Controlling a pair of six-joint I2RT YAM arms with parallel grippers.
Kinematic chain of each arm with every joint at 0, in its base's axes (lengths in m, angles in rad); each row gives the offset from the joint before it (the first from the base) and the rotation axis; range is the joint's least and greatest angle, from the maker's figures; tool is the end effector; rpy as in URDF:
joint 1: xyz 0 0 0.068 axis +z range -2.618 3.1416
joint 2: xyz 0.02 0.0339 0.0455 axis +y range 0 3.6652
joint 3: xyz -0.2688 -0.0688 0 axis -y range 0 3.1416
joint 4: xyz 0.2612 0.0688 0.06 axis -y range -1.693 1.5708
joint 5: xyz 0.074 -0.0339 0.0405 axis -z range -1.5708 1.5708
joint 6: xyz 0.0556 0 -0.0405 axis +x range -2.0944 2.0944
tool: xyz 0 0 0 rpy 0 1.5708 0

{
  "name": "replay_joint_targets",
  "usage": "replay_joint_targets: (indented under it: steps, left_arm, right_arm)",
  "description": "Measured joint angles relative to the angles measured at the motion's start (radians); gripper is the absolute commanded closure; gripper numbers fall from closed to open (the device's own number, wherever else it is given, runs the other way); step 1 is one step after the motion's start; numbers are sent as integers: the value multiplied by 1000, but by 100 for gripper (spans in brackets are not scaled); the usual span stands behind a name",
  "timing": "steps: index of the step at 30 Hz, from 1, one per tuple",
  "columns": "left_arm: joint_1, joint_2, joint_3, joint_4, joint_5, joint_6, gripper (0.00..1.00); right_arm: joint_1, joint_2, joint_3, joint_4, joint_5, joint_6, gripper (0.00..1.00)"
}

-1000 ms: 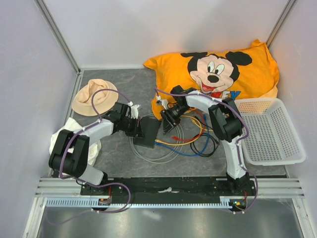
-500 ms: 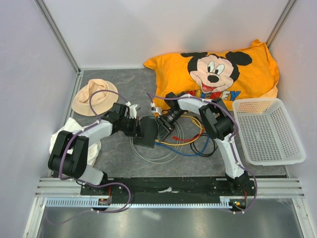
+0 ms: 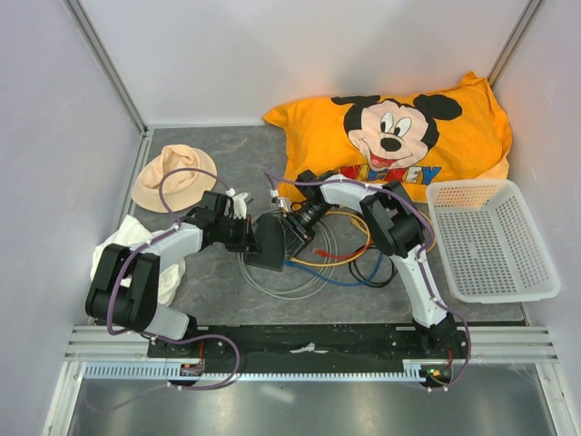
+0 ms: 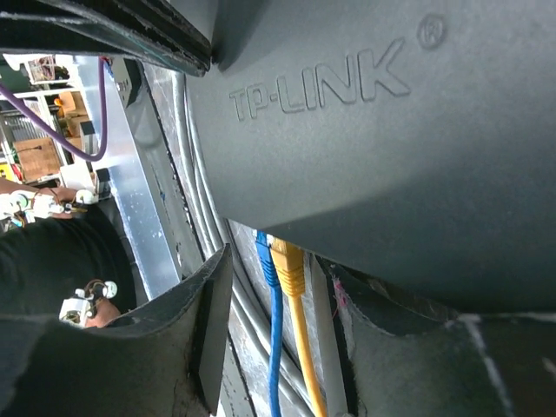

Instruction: Pull the plug from the switch port

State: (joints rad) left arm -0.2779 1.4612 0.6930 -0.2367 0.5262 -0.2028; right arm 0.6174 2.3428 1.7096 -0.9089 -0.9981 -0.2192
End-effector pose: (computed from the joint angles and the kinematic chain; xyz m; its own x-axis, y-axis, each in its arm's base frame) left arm 0.2670 -0.1052 0.1393 -0.8950 0.0742 -0.4398 0.3225 0.7888 -0.5233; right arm 0.3452 0.3024 0.0958 -0.7231 -0.6579 -0.2107 -0.5026 0.2918 0.8138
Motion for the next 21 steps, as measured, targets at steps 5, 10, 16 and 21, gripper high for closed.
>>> replay_joint_targets:
  steps: [5, 10, 16, 21]
  left_arm:
    - [3, 0, 0, 0, 0, -2, 98]
    - [4, 0, 0, 0, 1, -3, 99]
    - [8, 0, -1, 0, 1, -4, 98]
    - [8, 0, -1, 0, 1, -5, 99]
  right_arm:
    - [9, 0, 0, 19, 21, 27, 58]
    - [12, 0, 0, 32, 32, 49, 60]
    - [13, 2, 0, 39, 46, 68, 66]
    - [13, 4, 0, 45, 56, 77, 72]
